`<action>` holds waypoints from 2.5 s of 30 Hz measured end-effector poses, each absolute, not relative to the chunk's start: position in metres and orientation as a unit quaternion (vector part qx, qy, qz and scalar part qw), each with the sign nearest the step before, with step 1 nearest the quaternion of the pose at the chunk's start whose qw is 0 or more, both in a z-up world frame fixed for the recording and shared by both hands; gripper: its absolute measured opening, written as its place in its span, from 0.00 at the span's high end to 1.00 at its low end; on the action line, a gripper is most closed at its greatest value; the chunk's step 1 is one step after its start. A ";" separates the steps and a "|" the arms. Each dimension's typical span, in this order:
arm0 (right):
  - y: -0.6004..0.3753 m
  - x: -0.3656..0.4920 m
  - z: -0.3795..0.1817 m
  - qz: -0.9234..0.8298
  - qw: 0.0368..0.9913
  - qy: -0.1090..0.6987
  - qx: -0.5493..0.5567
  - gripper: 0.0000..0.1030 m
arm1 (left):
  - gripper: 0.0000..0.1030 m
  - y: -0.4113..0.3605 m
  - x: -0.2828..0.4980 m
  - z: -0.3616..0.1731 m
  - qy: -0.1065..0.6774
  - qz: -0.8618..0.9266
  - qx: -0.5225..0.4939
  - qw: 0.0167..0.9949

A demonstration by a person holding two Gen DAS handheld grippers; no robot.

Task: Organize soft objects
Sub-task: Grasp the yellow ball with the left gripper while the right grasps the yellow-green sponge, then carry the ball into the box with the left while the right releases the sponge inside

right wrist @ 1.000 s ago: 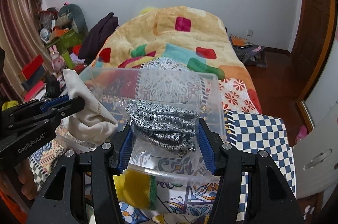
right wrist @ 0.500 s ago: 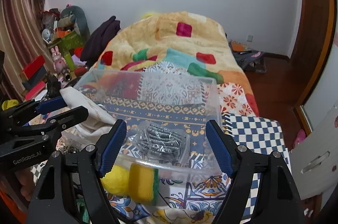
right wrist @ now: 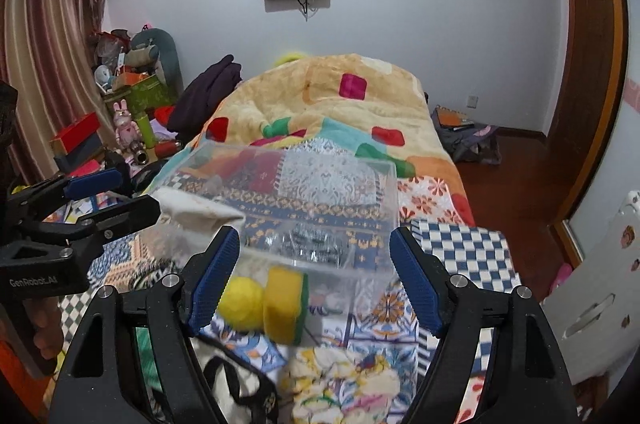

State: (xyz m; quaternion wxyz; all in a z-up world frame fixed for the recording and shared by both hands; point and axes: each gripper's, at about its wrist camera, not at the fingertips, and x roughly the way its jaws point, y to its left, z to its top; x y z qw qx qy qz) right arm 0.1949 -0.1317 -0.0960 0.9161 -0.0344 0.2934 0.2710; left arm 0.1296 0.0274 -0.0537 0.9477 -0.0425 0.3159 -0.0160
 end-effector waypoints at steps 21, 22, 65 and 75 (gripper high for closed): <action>-0.123 0.198 -0.153 0.319 0.867 0.382 -0.007 0.76 | 0.48 -0.011 0.148 -0.122 0.416 -0.090 -0.046 0.904; -0.125 0.196 -0.151 0.316 0.871 0.376 -0.008 0.76 | 0.50 -0.012 0.149 -0.124 0.420 -0.092 -0.047 0.902; -0.135 0.232 -0.112 0.225 0.924 0.308 -0.023 0.76 | 0.69 0.012 0.183 -0.072 0.347 -0.057 -0.049 0.935; -0.128 0.238 -0.123 0.221 0.914 0.336 -0.052 0.75 | 0.67 0.011 0.201 -0.090 0.388 -0.058 -0.043 0.919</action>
